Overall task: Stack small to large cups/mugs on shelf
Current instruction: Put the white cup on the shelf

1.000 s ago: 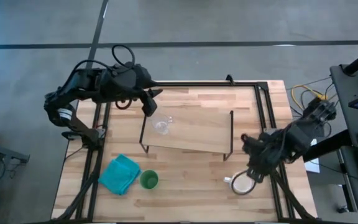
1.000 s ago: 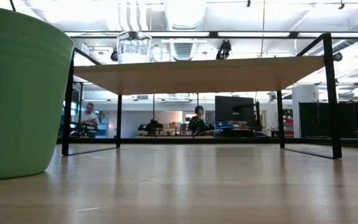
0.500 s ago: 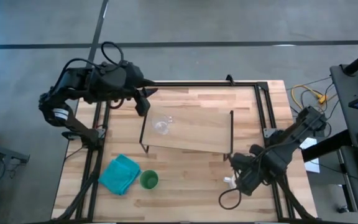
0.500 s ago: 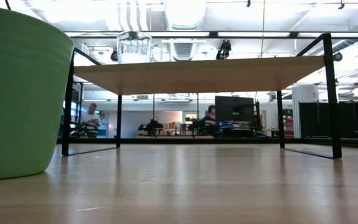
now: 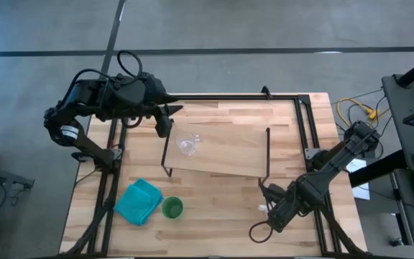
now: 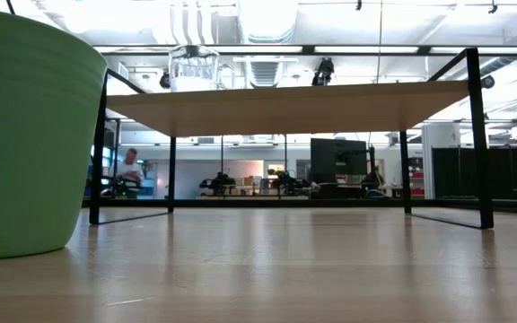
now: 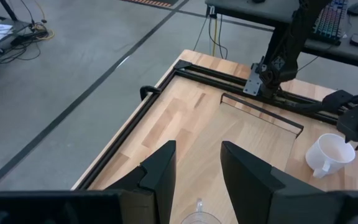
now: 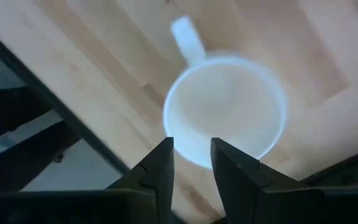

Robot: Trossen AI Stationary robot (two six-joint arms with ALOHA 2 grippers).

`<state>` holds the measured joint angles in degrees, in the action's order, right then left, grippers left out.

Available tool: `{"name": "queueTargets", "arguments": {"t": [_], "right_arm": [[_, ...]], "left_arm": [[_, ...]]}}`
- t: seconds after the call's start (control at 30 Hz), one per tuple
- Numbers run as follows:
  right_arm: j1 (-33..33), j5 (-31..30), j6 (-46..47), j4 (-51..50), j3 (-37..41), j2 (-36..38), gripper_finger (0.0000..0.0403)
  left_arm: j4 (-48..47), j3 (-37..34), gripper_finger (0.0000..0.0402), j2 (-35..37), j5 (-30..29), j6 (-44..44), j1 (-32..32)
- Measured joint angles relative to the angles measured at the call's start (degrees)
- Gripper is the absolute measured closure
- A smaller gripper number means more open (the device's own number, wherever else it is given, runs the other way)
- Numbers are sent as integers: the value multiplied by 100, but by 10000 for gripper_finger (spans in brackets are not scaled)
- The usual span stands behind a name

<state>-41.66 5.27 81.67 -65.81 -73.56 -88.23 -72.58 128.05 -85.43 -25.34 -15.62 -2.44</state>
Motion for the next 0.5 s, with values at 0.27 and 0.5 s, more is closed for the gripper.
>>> {"name": "queueTargets", "arguments": {"t": [0.27, 0.5], "right_arm": [[-7, 116, 190, 1021, 305, -48, 303], [-9, 135, 361, 863, 497, -231, 303]], "left_arm": [[0, -4, 288, 2, 31, 0, 2], [2, -7, 288, 0, 31, 0, 2]]}}
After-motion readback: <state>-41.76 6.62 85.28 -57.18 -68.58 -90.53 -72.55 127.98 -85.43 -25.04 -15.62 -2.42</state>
